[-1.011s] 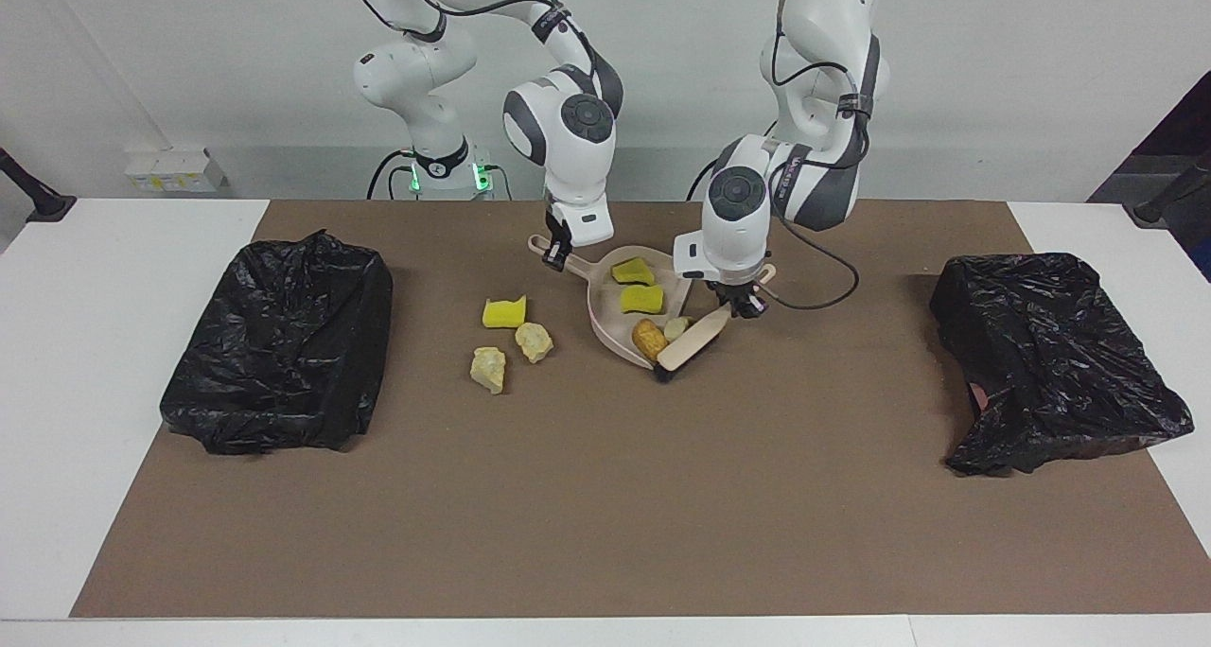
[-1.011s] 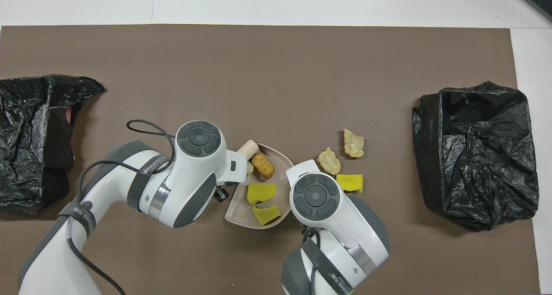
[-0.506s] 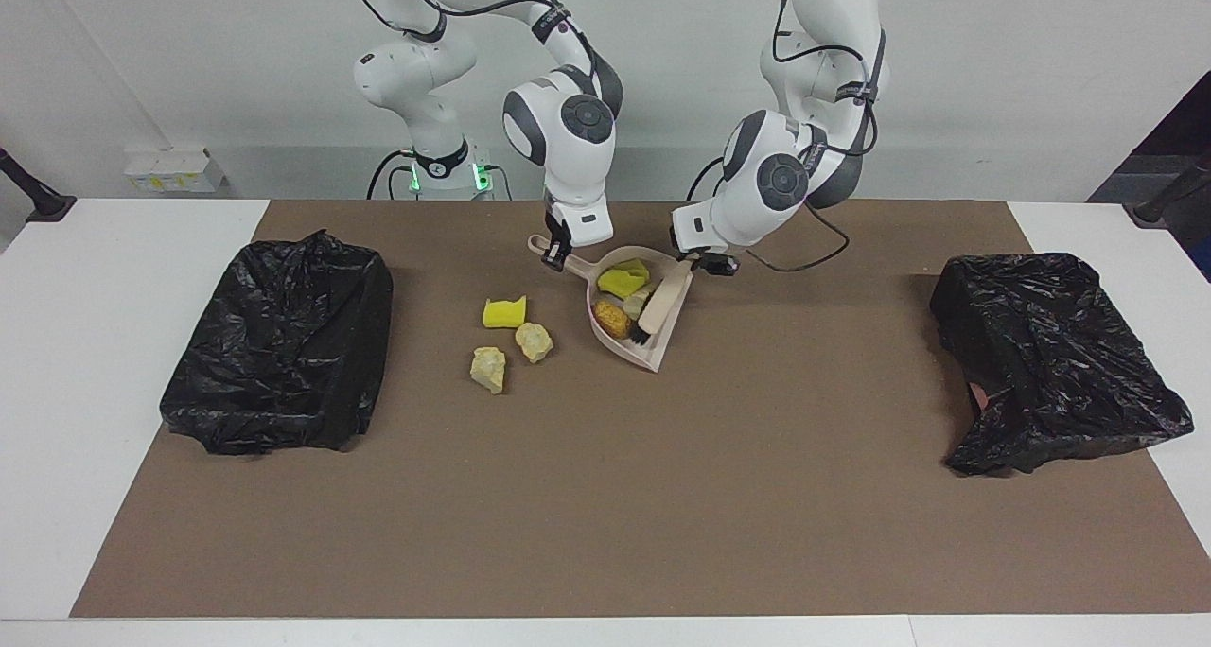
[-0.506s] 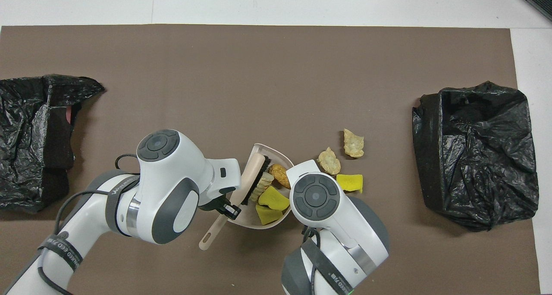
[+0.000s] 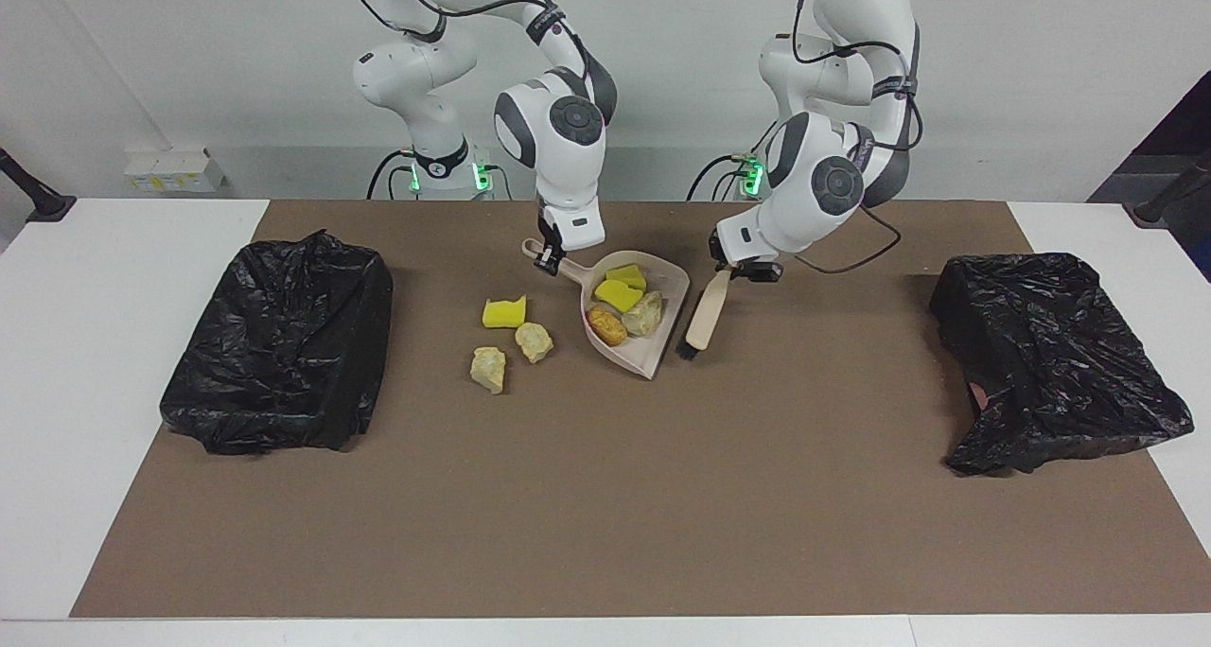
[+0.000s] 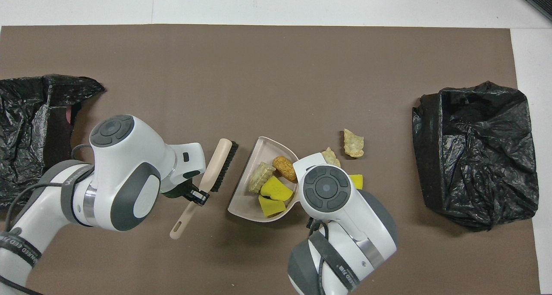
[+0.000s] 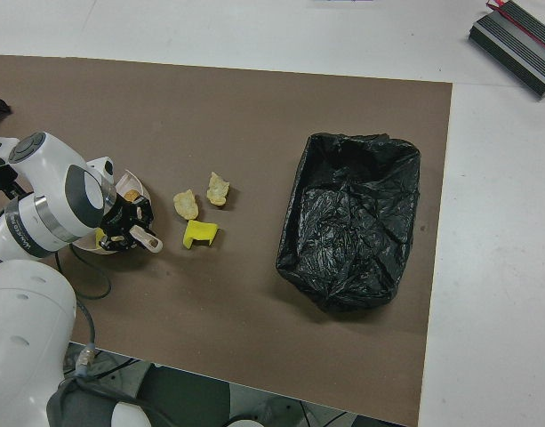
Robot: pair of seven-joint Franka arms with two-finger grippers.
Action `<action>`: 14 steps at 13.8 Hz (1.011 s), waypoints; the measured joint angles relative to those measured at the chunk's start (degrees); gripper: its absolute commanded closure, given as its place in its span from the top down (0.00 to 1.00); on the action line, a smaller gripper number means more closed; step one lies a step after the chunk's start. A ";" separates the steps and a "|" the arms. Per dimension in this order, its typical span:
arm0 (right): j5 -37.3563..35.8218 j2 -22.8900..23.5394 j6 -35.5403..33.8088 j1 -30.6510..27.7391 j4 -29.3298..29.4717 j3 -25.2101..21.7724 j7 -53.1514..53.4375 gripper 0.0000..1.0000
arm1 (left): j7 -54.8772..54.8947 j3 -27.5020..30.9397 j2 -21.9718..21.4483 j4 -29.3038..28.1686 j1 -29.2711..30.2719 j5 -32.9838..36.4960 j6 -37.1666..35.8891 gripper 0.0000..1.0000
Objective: Sweep and dump trash in bin
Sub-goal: 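Carry the loaded dustpan with the right gripper to the nearby black bag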
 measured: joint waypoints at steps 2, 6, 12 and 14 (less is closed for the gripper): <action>-0.04 -1.00 -0.06 -2.21 1.40 -0.08 -0.58 0.00 | -1.82 0.05 -0.22 -0.16 0.14 1.34 -0.06 0.00; -0.03 -7.67 -6.14 -12.75 5.38 -0.52 -9.64 0.00 | -13.75 -0.61 -0.90 -1.93 -1.22 2.63 1.27 0.00; -0.41 -13.61 -18.19 -34.69 11.49 -2.00 -31.81 0.00 | -41.94 -1.80 -3.68 -3.81 -18.03 2.80 4.22 0.00; -0.94 -13.46 -18.26 -42.81 11.57 -3.12 -39.74 0.00 | -50.14 -1.94 -4.10 -4.69 -23.61 2.86 5.79 0.00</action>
